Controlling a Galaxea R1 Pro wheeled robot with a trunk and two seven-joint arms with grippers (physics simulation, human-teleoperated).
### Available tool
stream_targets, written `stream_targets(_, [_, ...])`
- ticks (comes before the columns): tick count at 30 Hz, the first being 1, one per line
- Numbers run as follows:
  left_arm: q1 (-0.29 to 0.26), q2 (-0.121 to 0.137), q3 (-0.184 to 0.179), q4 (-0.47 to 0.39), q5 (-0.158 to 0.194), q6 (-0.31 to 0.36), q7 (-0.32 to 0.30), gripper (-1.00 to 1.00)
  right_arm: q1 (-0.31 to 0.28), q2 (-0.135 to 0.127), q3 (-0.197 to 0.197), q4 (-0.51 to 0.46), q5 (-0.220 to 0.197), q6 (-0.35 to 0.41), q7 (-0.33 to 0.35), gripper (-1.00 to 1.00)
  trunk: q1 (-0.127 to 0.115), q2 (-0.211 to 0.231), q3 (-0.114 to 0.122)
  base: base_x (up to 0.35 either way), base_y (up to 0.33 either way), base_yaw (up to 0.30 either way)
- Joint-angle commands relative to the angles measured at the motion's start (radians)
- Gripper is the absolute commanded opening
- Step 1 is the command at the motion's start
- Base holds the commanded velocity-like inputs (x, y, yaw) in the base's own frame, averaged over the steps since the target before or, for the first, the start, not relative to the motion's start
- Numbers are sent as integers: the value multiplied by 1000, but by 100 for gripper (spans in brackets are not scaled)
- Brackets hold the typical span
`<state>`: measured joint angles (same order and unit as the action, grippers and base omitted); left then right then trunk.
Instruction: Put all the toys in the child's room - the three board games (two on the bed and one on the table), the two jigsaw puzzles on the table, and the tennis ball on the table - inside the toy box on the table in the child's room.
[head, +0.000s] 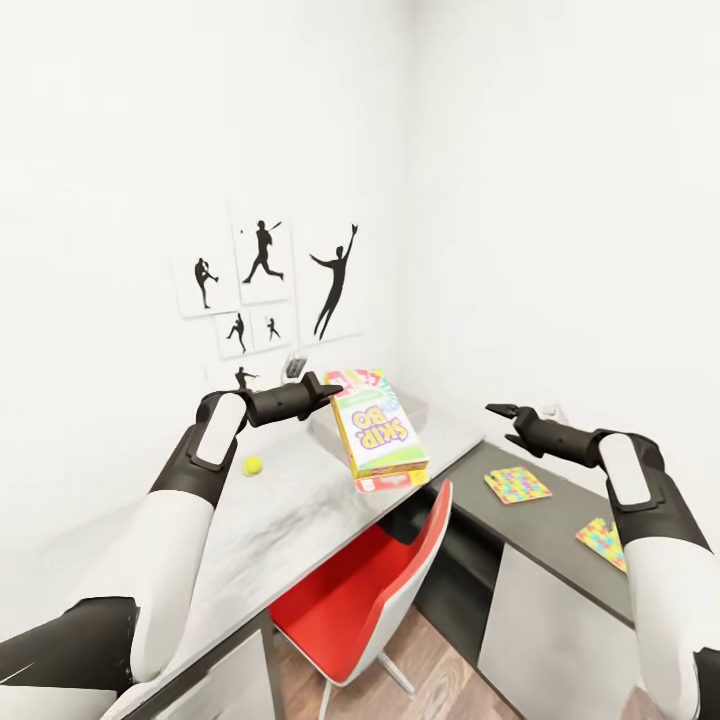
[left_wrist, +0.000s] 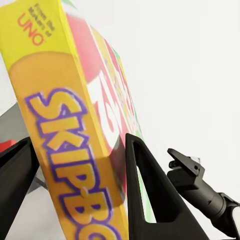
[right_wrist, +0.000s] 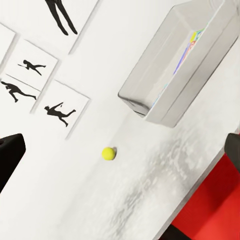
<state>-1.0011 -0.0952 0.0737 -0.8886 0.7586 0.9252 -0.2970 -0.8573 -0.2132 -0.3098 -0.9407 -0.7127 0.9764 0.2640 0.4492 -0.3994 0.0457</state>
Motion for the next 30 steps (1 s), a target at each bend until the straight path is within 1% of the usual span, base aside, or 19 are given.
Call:
stream_targets(1, [-1, -1, 5, 0, -5, 6, -7, -100, 0, 0, -3, 0, 10, 4, 10, 100, 1, -1, 0, 236, -163, 0])
stream_targets(7, [-1, -4, 3, 0, -4, 6, -7, -100, 1, 0, -2, 0, 10, 4, 11, 100, 1, -1, 1, 94, -68, 31])
stream_targets(10, [-1, -4, 3, 0, -5, 6, -7, -100, 1, -1, -3, 1, 11, 3, 10, 100, 1, -1, 3, 14, -13, 161])
stream_targets(14, [-1, -4, 3, 0, -4, 6, -7, -100, 1, 5, -2, 1, 12, 0, 10, 100, 1, -1, 8, 57, -103, 186])
stream_targets(16, [-1, -4, 3, 0, -4, 5, -7, -100, -1, 6, -2, 2, 12, -11, 10, 100, 1, -1, 9, 153, -192, 94])
stream_targets(19, [-1, -4, 3, 0, -4, 4, -7, -100, -3, 7, -2, 1, 9, -58, 27, 100, 1, -1, 9, 151, -160, 34])
stream_targets(20, [-1, -4, 2, 0, -4, 3, -7, -100, -3, 7, -2, 2, 9, -73, 55, 100, 1, -1, 9, 77, -77, 14])
stream_targets(21, [-1, -5, 2, 0, -4, 2, -7, -100, -3, 5, -2, 7, 10, -90, 121, 100, 1, -1, 10, 39, -40, 7])
stream_targets(22, [-1, -5, 2, 0, -4, 2, -7, -100, -3, 5, -2, 10, 11, -96, 145, 100, 1, -1, 10, 31, -32, 6])
stream_targets(23, [-1, -5, 2, 0, -4, 2, -8, -100, -3, 4, -2, 19, 11, -109, 191, 100, 1, -1, 10, 20, -20, 4])
stream_targets(24, [-1, -5, 2, 0, -4, 2, -8, -100, -3, 3, -2, 27, 11, -117, 215, 100, 1, -1, 10, 16, -16, 3])
stream_targets(25, [-1, -5, 2, 0, -4, 2, -8, -100, -3, 0, -2, 47, 12, -130, 259, 100, 1, -1, 10, 10, -10, 2])
stream_targets(27, [-1, -5, 2, 0, -4, 1, -9, -100, -3, -2, -2, 72, 14, -143, 297, 100, 1, -1, 10, 7, -7, 1])
stream_targets(30, [-1, -5, 1, 0, -4, 2, -10, -100, -3, -8, -3, 153, 18, -186, 391, 100, 1, -1, 10, 3, -3, 1])
